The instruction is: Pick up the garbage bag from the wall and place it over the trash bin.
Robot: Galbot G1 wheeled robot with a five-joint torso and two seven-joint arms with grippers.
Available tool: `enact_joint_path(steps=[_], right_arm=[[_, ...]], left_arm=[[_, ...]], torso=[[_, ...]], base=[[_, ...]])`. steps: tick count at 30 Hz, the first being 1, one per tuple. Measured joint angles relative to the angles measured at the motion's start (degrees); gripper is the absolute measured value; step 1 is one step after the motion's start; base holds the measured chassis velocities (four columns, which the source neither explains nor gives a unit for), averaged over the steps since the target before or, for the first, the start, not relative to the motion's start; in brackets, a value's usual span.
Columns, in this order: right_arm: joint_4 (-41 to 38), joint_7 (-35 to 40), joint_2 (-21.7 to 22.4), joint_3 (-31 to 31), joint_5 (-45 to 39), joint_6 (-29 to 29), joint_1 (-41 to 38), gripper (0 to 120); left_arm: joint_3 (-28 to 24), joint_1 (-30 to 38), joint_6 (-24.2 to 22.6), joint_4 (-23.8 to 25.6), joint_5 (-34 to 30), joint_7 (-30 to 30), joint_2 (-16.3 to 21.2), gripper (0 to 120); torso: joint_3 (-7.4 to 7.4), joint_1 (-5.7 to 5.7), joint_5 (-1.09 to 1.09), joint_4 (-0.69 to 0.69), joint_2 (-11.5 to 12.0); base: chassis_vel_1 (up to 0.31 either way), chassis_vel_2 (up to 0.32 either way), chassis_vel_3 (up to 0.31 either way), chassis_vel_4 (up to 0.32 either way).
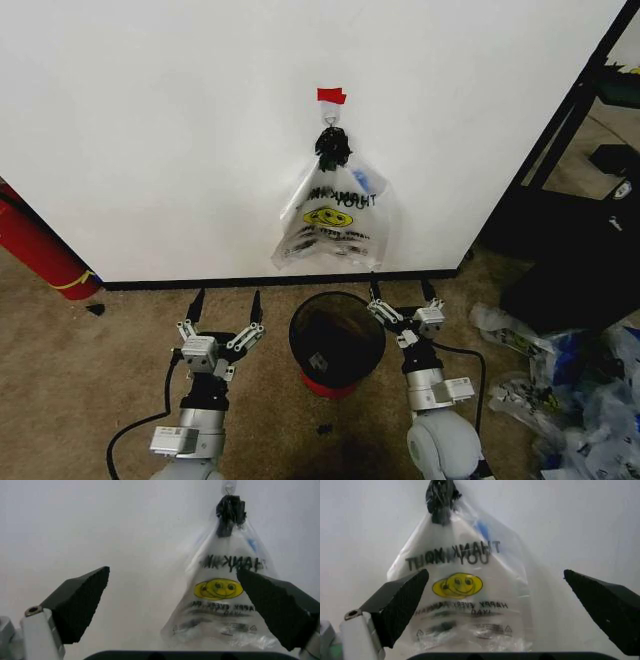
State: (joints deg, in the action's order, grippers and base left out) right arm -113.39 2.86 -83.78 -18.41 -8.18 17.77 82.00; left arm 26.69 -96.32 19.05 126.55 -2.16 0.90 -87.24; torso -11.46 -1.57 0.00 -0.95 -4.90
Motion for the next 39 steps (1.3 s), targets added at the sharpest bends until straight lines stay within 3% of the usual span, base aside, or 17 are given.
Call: enact_joint_path(steps=[9, 22, 39], right_arm=[[0.52, -0.11, -0.56, -1.28, 3.61, 1.97, 1.94, 100], [-1.66, 1.69, -3.51, -4.56, 10.63, 5.30, 6.62, 100], [-0.72, 2.73, -3.82, -4.47, 11.82, 6.75, 7.11, 100]], left_arm=[[-1.04, -0.44, -0.21, 0.32, -2.17, 0.26, -1.15, 100], [-1.52, 2.91, 0.22, -3.68, -5.06, 0.32, 1.58, 100], [-2.19, 4.79, 0.36, -5.78, -5.78, 0.66, 2.86, 100]], torso=[[0.00, 0.00, 0.00, 0.00, 0.00], [0.00, 0.00, 0.00, -0.01, 0.00], [0.00, 0.00, 0.00, 0.00, 0.00]], base=[[0.000, 0.000, 0.000, 0.000], [0.000, 0.000, 0.000, 0.000], [0.000, 0.000, 0.000, 0.000]])
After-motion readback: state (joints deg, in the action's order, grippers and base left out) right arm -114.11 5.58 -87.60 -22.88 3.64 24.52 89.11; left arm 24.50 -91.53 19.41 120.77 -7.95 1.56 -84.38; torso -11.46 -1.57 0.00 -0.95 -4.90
